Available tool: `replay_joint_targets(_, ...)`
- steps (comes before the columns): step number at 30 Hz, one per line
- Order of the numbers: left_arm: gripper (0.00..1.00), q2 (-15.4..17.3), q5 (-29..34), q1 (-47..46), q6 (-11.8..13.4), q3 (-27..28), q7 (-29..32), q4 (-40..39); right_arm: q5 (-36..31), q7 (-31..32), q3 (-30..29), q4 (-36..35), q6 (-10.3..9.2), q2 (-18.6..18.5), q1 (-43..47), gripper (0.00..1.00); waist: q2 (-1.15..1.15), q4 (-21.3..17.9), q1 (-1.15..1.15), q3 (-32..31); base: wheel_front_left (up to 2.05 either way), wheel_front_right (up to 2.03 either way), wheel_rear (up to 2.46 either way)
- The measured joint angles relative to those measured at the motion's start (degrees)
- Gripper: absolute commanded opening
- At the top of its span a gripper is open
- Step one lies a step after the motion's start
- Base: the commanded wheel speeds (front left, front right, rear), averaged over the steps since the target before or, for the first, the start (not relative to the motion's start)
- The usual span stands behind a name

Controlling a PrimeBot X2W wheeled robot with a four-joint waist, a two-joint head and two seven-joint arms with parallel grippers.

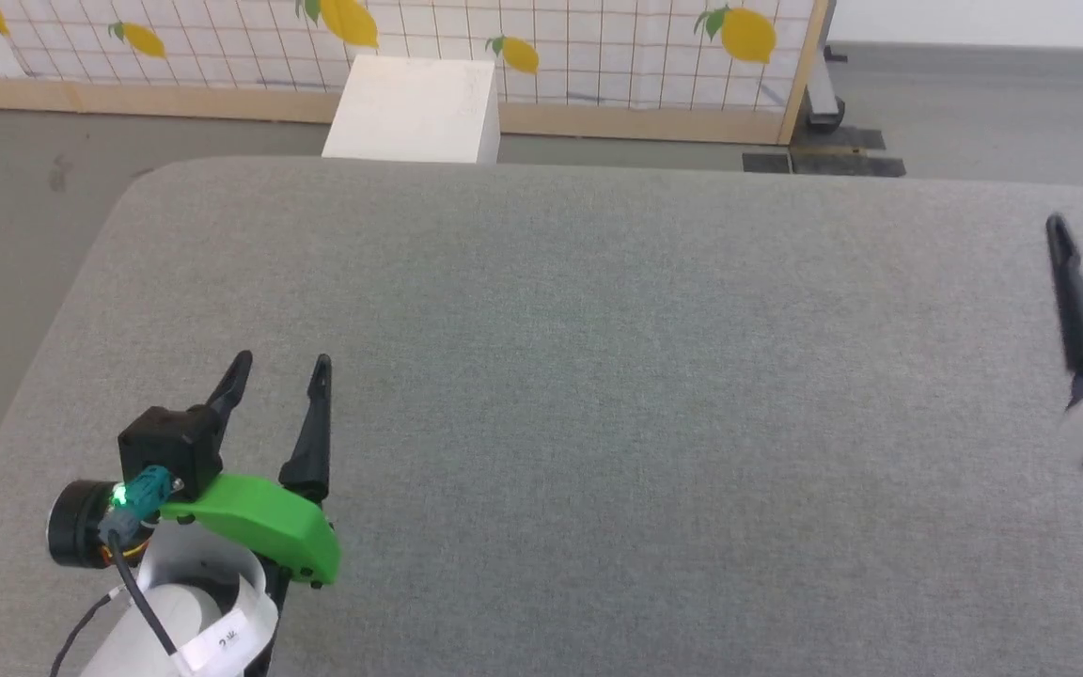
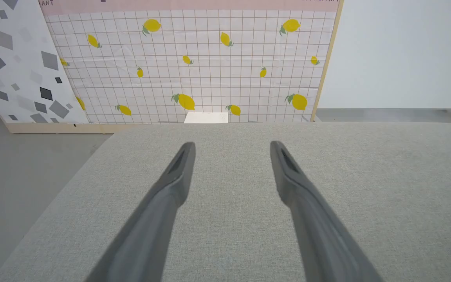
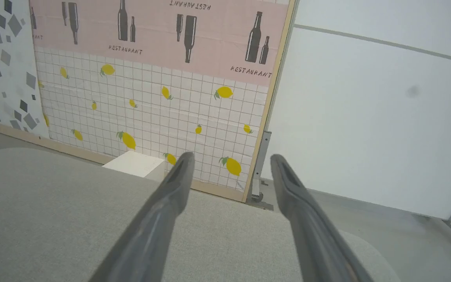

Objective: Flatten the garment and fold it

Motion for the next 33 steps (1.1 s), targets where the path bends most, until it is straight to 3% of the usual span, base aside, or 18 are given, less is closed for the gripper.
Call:
replay_joint_targets(7, 1.00, 0.6, 0.5, 1.1, 0.2, -0.2, -0.6, 0.1, -4.5, 3.9, -6.2, -8.5, -0.01, 11.3, 11.3, 1.00, 0.00, -0.5, 0.00, -0.7, 0.00, 0.00, 0.00)
replay_joint_targets(11, 1.00, 0.8, 0.6, 2.1, 0.2, -0.7, -0.8, 0.6, -4.8, 7.5, -6.3, -10.4, -0.01, 15.0, 16.2, 1.00, 0.00, -0.7, 0.00, -1.0, 0.00, 0.00, 0.00)
replay_joint_targets(17, 1.00, 1.2, 1.1, 3.5, 0.4, -1.8, -0.8, 1.3, -4.7, 11.4, -5.8, -10.5, -0.01, 16.8, 19.5, 1.00, 0.00, -0.7, 0.00, -1.4, 0.00, 0.00, 0.00)
replay_joint_targets(33, 1.00, 1.0, 0.0, 3.9, 0.6, -2.5, 0.2, 2.1, -6.1, 10.9, -6.0, -12.7, -0.01, 17.6, 19.5, 1.00, 0.00, -0.3, 0.00, -1.9, 0.00, 0.00, 0.00)
